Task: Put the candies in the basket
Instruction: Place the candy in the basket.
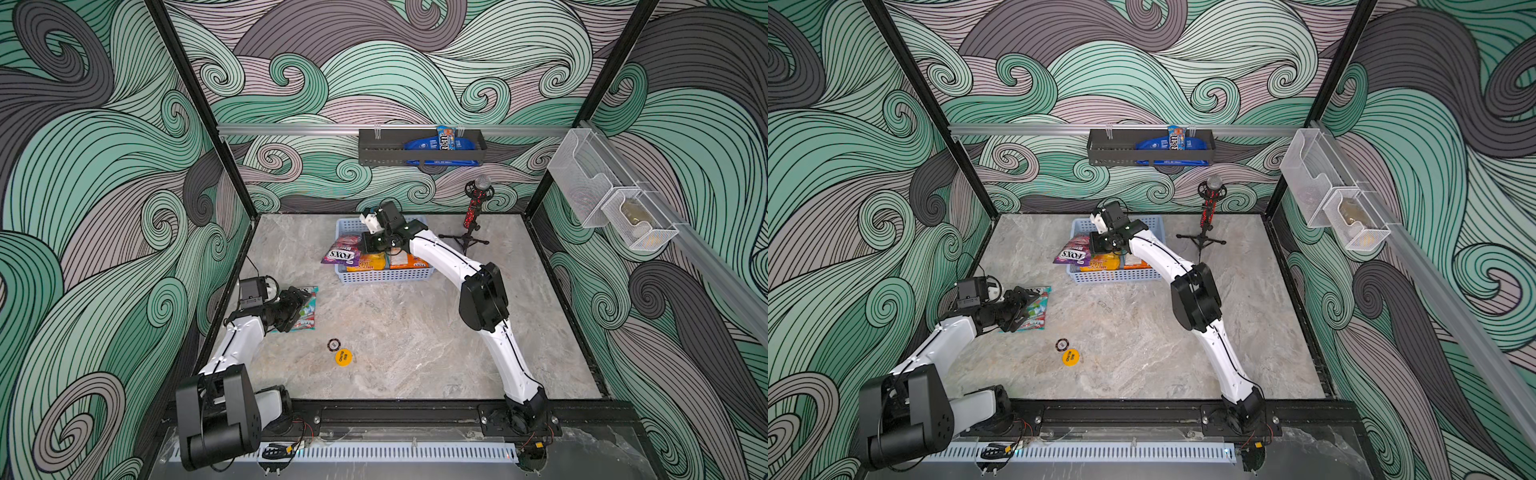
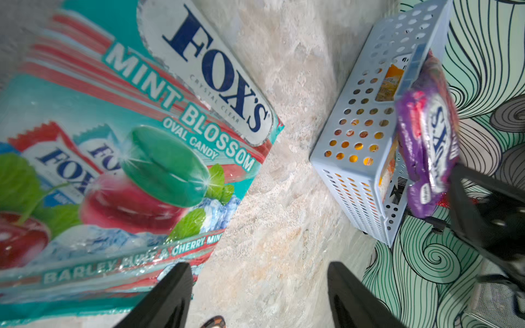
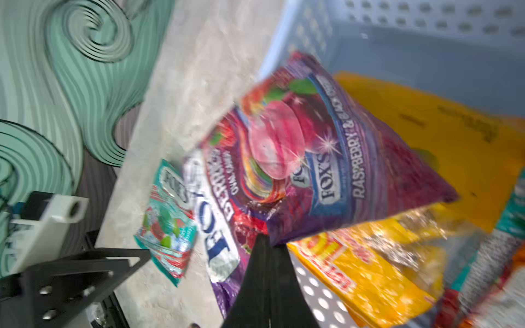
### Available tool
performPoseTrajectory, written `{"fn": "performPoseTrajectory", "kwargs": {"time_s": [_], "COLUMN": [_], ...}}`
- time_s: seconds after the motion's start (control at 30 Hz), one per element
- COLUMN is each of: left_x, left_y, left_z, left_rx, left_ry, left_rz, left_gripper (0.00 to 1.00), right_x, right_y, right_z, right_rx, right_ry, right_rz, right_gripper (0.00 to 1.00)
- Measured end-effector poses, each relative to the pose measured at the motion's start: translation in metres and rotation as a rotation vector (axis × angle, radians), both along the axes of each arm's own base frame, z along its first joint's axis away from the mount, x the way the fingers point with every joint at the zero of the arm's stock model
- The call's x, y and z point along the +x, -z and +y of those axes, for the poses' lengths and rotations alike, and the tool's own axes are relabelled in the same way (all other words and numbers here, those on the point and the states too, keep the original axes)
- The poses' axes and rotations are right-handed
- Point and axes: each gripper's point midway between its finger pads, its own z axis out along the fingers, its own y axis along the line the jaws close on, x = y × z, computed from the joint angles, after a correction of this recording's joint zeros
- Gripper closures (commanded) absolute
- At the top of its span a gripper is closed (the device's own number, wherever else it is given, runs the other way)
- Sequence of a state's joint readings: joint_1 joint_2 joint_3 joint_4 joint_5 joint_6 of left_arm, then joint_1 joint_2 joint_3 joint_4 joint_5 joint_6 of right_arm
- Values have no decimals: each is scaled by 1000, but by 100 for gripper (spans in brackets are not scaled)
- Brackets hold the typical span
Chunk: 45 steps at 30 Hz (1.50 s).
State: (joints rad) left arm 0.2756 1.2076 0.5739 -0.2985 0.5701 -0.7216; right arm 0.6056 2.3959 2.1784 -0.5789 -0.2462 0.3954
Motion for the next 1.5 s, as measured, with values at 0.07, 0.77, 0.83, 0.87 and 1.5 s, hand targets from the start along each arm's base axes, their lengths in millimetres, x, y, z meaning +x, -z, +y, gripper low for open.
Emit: {"fn": "performPoseTrajectory", "kwargs": {"time_s": [0.07,0.77,0.83,0.87,1.5], "left_x": [0,9,9,9,1], "left_y": [-1,-73,-73,-72,-101], "left_z": [-2,-5,-5,-6,12], "left_rx": [-19,42,40,39,149], "left_ry": [16,45,47,47,-42], "left_rz": [-6,-322,-321,-318,-342], "left_gripper": [24,23,23,23,21], "right_x": [4,-29,-27,-25,-30], "right_y": [23,-97,-71,-50,16], "right_z": [-24,84,91,90,43], "right_rx": [-52,157,153,131,-7], "right_ry": [31,-67,-67,-58,13], "right_rz": [36,-166,-125,-93,55], "right_gripper": [37,43,45,45,45]}}
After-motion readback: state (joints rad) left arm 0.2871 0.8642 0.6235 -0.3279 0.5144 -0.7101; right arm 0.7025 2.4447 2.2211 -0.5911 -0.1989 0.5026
